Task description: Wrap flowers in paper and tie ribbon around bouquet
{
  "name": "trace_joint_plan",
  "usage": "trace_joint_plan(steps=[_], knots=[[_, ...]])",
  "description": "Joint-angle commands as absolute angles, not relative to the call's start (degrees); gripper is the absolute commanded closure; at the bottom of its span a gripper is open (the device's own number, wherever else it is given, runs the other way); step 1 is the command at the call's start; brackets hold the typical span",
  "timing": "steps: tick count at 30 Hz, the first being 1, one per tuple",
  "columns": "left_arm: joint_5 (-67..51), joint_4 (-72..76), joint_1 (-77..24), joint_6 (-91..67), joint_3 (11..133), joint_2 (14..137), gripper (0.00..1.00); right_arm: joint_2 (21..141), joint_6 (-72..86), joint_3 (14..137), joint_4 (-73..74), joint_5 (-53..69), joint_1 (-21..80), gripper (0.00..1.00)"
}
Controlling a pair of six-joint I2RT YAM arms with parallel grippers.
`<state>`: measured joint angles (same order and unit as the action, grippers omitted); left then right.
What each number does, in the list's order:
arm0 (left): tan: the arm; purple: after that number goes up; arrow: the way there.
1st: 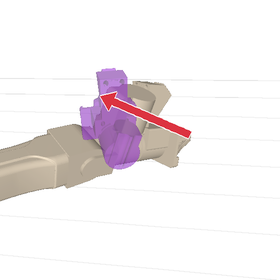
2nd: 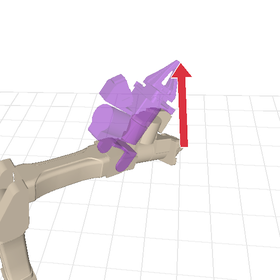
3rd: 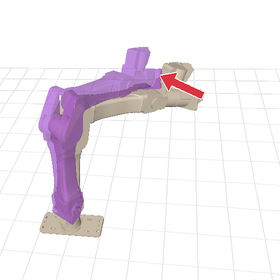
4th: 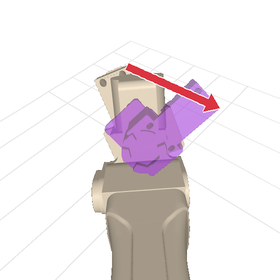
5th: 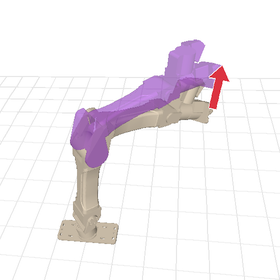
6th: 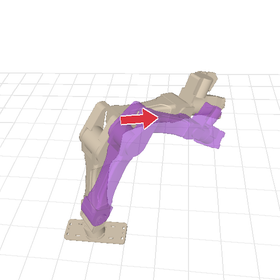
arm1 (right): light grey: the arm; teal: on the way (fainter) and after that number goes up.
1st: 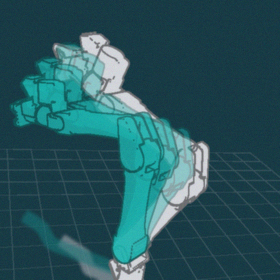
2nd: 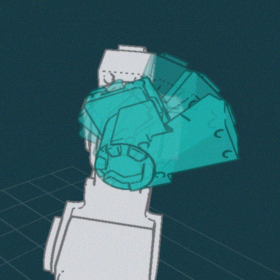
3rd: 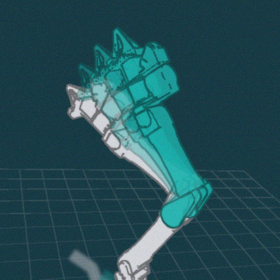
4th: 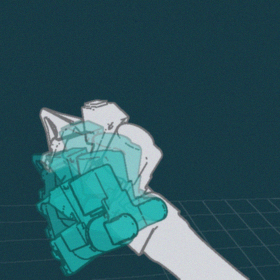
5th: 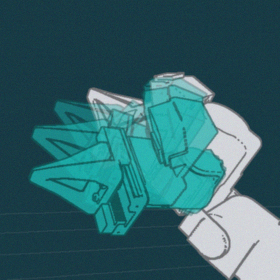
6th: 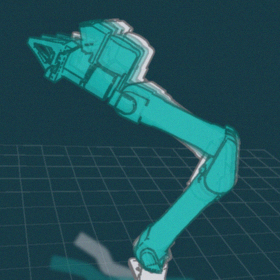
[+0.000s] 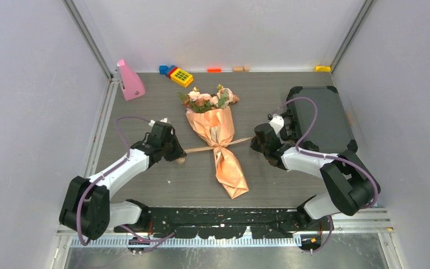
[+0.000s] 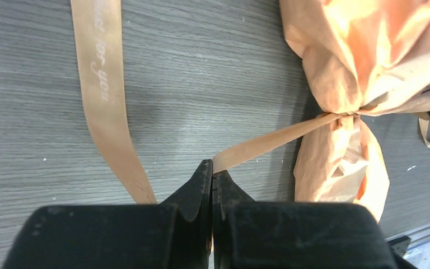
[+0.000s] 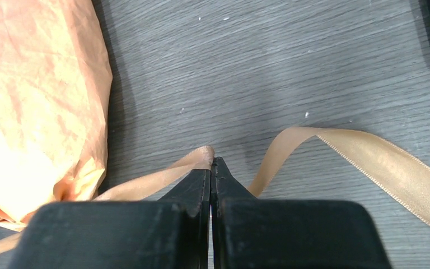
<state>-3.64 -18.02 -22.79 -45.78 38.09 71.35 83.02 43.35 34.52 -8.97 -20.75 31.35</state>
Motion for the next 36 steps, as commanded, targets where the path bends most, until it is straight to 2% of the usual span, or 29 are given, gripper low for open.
trace_joint_plan(steps=[1,10,20,25,28,31,33,36], knots=[[-2.7,-19.3,-26.0,-42.3,41.5,69.0,1.0,84.0,41.9,38.0,-9.3,-29.0,34.9,0.99],[-2.4,-17.4,-33.8,-40.1,50.9,72.3,1.0,84.1,42.9,38.2,-5.2,-29.0,41.4,0.98],[-5.6,-10.8,-35.4,-38.8,55.6,75.3,1.0,80.0,42.6,35.1,-2.9,-25.1,45.4,0.85],[-7.3,-5.7,-35.7,-38.5,53.3,73.5,1.0,77.8,39.6,34.0,-1.6,-19.9,48.9,0.69],[-2.9,-6.0,-35.7,-38.5,50.4,70.2,1.0,75.9,36.5,33.3,-1.4,-15.1,51.1,0.6],[1.0,-7.2,-35.7,-38.7,47.0,66.5,1.0,74.3,33.2,33.8,-0.4,-10.5,52.2,0.47],[2.6,-7.6,-35.8,-38.9,44.9,64.2,1.0,72.0,32.7,33.8,2.5,-10.9,52.4,0.27],[2.6,-6.8,-35.7,-39.0,42.6,61.7,1.0,66.8,34.2,33.6,6.1,-17.7,52.4,0.13]])
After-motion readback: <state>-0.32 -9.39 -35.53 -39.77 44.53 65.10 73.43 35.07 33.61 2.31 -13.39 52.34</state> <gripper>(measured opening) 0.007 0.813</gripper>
